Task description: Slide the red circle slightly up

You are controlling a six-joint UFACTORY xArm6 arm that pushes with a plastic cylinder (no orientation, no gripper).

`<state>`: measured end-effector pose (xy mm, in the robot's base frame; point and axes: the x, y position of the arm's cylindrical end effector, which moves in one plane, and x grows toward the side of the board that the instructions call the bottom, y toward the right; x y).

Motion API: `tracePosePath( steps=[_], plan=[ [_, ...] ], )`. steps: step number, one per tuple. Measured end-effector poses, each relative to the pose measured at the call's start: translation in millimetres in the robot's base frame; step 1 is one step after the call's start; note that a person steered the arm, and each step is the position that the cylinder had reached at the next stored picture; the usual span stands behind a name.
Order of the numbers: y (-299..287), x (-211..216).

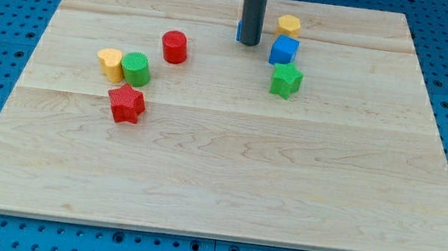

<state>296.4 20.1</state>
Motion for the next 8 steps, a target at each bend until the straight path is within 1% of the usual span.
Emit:
tracePosePath(
  steps=[3, 4, 5, 6, 7, 8],
  plan=[
    [0.0, -3.7],
    [-9.0, 39.4],
    [-38.3, 80.8],
    [-99.8, 79.2],
    [-126.6, 53.8],
    [-120.3, 51.2]
  ],
)
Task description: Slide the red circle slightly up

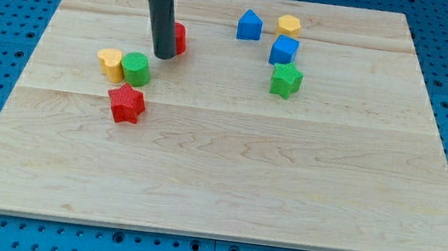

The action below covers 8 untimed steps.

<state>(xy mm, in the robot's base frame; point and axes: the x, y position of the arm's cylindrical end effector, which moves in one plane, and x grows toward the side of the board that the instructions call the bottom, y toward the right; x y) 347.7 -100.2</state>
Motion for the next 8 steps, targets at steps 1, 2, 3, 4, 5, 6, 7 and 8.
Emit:
tracePosePath(
  steps=[1, 2, 3, 4, 5, 6, 7, 8],
  plan=[
    [-0.9, -7.5],
    [-6.0, -23.6],
    [-6.0, -24.3],
    [-8.0, -26.9],
    [-14.1, -39.5],
    [-15.7, -48.0],
    [-25.7, -48.0],
    [-58.6, -53.9]
  ],
)
